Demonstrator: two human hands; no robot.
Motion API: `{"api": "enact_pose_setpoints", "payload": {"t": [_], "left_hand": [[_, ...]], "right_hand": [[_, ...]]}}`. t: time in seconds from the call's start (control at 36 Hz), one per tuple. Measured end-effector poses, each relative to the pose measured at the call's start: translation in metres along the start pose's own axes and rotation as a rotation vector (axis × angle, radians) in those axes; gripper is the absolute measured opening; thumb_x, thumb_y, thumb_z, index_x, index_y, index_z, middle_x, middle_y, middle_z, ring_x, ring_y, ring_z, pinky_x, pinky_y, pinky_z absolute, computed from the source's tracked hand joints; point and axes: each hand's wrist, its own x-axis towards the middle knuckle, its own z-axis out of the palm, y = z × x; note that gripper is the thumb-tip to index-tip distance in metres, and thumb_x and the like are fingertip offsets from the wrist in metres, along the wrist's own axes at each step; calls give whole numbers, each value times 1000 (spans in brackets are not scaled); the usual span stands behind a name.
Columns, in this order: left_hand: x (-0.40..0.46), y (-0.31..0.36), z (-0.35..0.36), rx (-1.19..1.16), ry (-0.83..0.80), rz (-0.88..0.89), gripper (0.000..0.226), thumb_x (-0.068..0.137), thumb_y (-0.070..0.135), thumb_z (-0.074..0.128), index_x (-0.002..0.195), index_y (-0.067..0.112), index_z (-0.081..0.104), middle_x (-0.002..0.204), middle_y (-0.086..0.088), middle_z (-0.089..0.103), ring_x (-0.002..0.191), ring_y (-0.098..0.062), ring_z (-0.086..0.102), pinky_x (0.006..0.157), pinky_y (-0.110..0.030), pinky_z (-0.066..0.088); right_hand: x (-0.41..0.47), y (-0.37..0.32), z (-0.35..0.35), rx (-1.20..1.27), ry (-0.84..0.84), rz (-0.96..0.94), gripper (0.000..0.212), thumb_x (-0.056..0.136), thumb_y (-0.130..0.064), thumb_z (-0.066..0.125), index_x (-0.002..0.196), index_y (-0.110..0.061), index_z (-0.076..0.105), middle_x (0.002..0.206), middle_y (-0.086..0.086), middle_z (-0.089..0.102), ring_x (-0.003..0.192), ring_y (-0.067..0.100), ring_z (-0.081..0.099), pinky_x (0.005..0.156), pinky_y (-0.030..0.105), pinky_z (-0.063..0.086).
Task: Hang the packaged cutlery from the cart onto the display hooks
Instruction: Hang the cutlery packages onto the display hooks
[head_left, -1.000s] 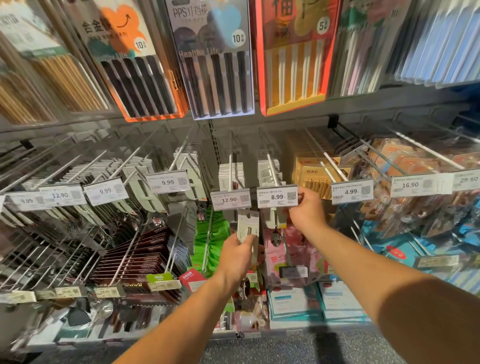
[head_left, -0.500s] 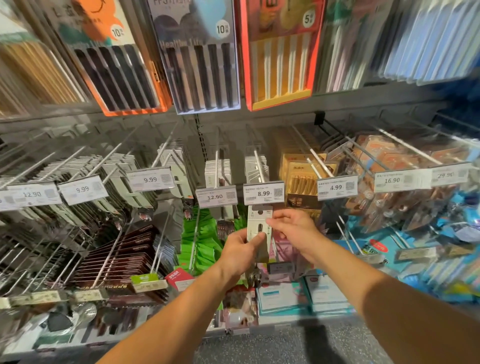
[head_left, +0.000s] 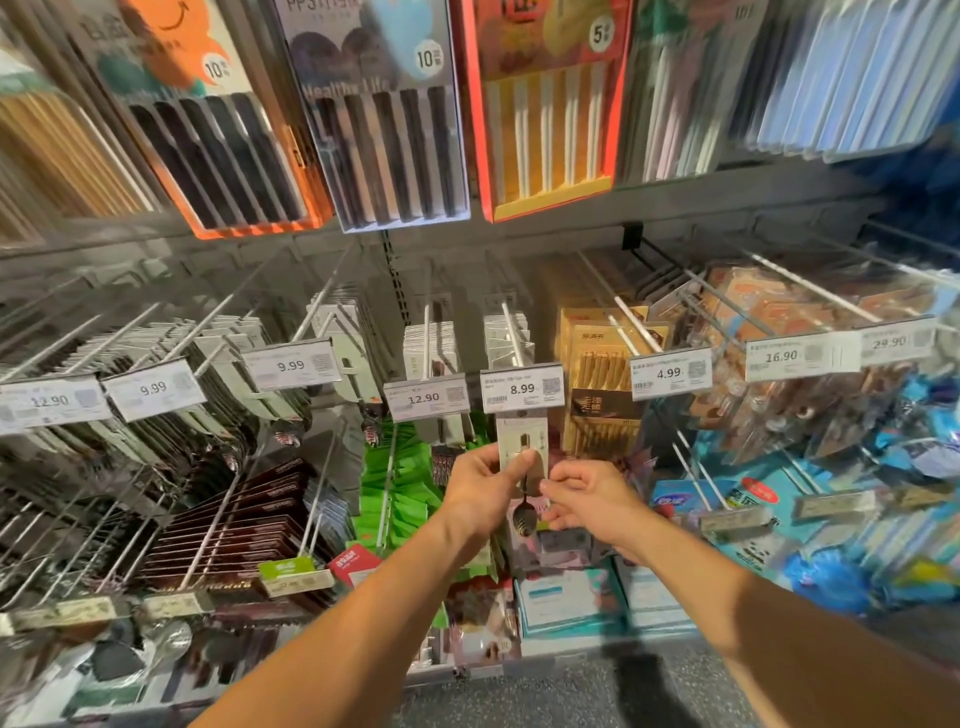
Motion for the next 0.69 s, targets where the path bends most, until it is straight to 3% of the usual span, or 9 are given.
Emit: {"api": "enact_pose_setpoints", "payload": {"t": [0.22, 0.42, 0.5, 0.58, 0.64, 0.69], "left_hand": [[10, 7, -5, 32, -32, 15, 22, 96, 15, 63, 75, 13, 69, 64, 4, 70, 56, -6, 63, 56, -16, 49], [19, 9, -4, 121, -18, 19, 22, 95, 27, 66, 88, 8, 74, 84, -8, 76, 76, -19, 70, 82, -35, 59], [22, 12, -4, 113, -6, -6, 24, 99, 22, 59, 87, 4, 71, 78, -7, 74, 71, -18, 70, 70, -22, 57], [24, 16, -2, 86, 9, -54, 27, 102, 16, 49, 85, 7, 69, 69, 3, 67, 57, -2, 61, 48, -4, 43], [27, 15, -2, 87, 19, -66, 30, 102, 17, 47, 82, 10, 68, 65, 8, 65, 55, 2, 59, 46, -3, 40], [29, 15, -2, 101, 38, -75, 31, 102, 16, 45, 80, 10, 66, 65, 2, 65, 58, -8, 59, 48, -6, 43]], "right_hand": [[6, -8, 2, 65, 40, -20, 9, 89, -14, 70, 97, -9, 68, 95, 13, 73, 83, 21, 74, 74, 29, 61], [6, -15, 2, 93, 85, -57, 7, 90, -11, 69, 88, -17, 68, 95, 10, 71, 86, 19, 71, 73, 25, 60], [6, -18, 1, 79, 86, -66, 2, 90, -15, 70, 88, -16, 70, 93, 10, 72, 83, 19, 73, 71, 25, 60], [7, -19, 1, 53, 75, -60, 5, 89, -20, 71, 87, -15, 71, 89, 12, 74, 79, 20, 74, 69, 25, 60], [7, -19, 3, 56, 84, -56, 5, 89, -20, 71, 84, -17, 69, 87, 12, 74, 78, 21, 74, 68, 25, 60], [9, -19, 5, 55, 94, -57, 5, 89, -20, 71, 85, -18, 70, 87, 12, 74, 77, 22, 74, 69, 26, 60]]}}
